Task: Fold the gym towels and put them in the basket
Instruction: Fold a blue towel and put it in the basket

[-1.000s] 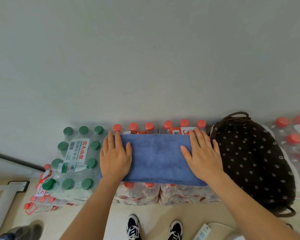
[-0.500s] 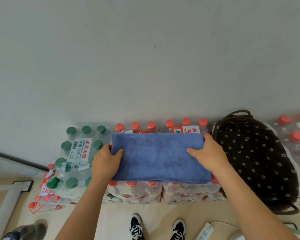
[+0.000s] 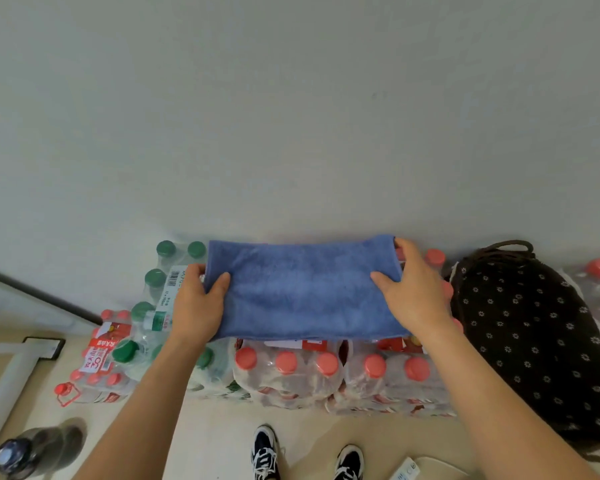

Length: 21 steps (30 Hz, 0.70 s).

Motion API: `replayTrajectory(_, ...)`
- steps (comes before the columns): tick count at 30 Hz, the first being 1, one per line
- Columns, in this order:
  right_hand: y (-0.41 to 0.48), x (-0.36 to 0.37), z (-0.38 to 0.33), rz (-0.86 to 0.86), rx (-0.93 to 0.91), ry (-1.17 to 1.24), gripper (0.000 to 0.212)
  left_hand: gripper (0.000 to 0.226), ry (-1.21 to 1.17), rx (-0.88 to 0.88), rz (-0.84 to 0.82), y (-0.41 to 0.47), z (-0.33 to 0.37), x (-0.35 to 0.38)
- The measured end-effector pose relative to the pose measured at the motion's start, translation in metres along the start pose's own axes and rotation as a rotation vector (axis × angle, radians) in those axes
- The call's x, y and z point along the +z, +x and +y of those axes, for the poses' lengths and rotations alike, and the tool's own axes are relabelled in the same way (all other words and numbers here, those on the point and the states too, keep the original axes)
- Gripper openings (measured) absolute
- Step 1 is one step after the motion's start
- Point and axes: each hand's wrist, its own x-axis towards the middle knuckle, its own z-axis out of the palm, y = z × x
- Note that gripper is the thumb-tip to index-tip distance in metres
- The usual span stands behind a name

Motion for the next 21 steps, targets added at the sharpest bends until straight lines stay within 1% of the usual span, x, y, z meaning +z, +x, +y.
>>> replayTrajectory(2,-0.002,0.020,-0.014,0.010,-0.061,0.016,0.052,0.025,0.030,-0.010,0.032,0.008,-0.010,-0.017)
replayTrajectory(4,-0.004,0.042,-0.021,0.010,-0.098,-0.054,0.052,0.027,0.110,-0.038,0.036,0.015,-0.025,-0.033)
replayTrajectory(7,-0.009,0.073,-0.034,0.068,-0.126,-0.452,0.065,0.030,0.230,-0.080,-0.014,0.021,-0.045,-0.049)
replayTrajectory(8,-0.012,0.084,-0.044,0.099,-0.189,-0.494,0.067,0.030,0.246,-0.082,-0.029,0.022,-0.048,-0.051)
replayTrajectory(9,-0.018,0.096,-0.056,0.114,-0.283,-0.470,0.065,0.029,0.253,-0.078,-0.037,0.023,-0.050,-0.052)
replayTrajectory(11,-0.032,0.128,-0.081,0.074,-0.474,-0.417,0.059,0.026,0.257,-0.066,-0.044,0.025,-0.052,-0.052)
replayTrajectory(12,-0.039,0.146,-0.090,0.027,-0.523,-0.418,0.059,0.023,0.250,-0.063,-0.048,0.025,-0.053,-0.052)
replayTrajectory(13,-0.044,0.163,-0.097,-0.018,-0.532,-0.434,0.061,0.022,0.241,-0.064,-0.055,0.025,-0.054,-0.054)
replayTrajectory(15,-0.048,0.186,-0.098,-0.125,-0.464,-0.520,0.064,0.020,0.209,-0.073,-0.077,0.026,-0.056,-0.056)
replayTrajectory(16,-0.048,0.195,-0.095,-0.151,-0.443,-0.576,0.065,0.020,0.179,-0.084,-0.090,0.026,-0.057,-0.059)
replayTrajectory(18,-0.047,0.202,-0.087,-0.158,-0.434,-0.632,0.066,0.018,0.090,-0.102,-0.116,0.025,-0.054,-0.061)
replayTrajectory(21,-0.047,0.200,-0.087,-0.152,-0.436,-0.623,0.065,0.015,-0.078,-0.149,-0.127,0.021,-0.039,-0.062)
